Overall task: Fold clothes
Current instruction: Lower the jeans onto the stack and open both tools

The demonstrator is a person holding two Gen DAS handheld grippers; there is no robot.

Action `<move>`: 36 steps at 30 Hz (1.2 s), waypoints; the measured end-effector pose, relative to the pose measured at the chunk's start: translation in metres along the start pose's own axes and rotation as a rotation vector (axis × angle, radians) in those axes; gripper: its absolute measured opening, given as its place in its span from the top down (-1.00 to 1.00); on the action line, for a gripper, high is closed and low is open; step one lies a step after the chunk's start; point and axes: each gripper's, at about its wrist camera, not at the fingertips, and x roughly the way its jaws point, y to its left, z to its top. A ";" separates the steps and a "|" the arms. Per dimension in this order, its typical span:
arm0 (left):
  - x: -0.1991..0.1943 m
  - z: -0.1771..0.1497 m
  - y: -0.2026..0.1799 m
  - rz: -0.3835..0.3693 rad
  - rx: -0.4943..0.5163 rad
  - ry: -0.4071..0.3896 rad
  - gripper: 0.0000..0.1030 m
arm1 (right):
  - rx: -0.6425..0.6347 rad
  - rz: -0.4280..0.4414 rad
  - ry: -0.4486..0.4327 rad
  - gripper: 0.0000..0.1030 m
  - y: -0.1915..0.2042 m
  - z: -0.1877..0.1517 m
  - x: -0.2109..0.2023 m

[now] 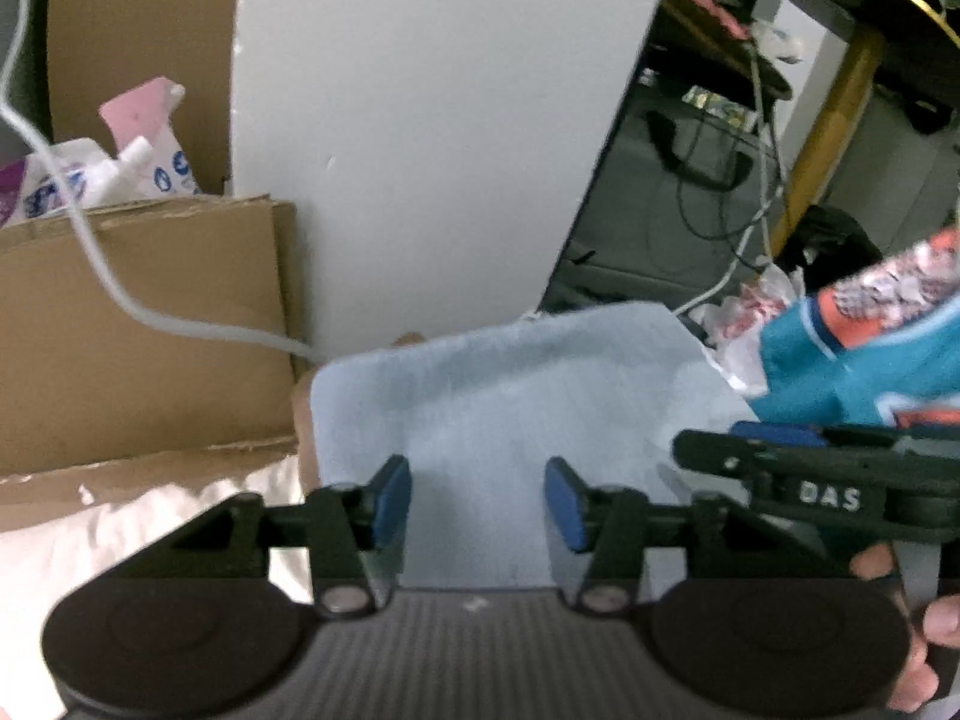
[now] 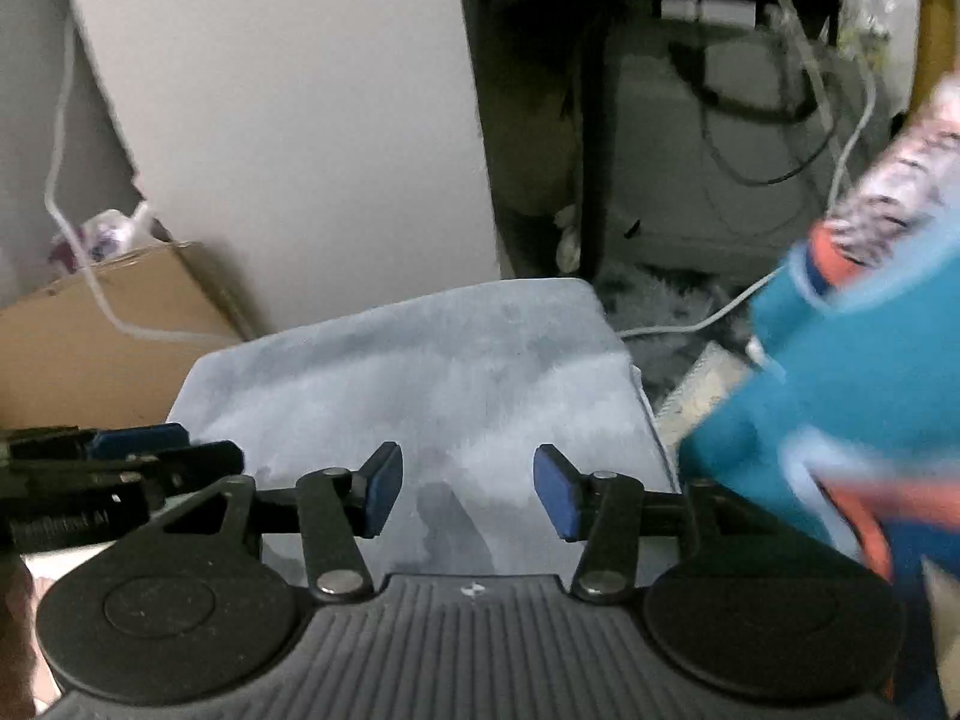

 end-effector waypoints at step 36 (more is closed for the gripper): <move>-0.047 -0.118 0.022 -0.253 -0.199 0.160 0.36 | 0.021 -0.078 0.034 -0.31 -0.002 -0.176 -0.102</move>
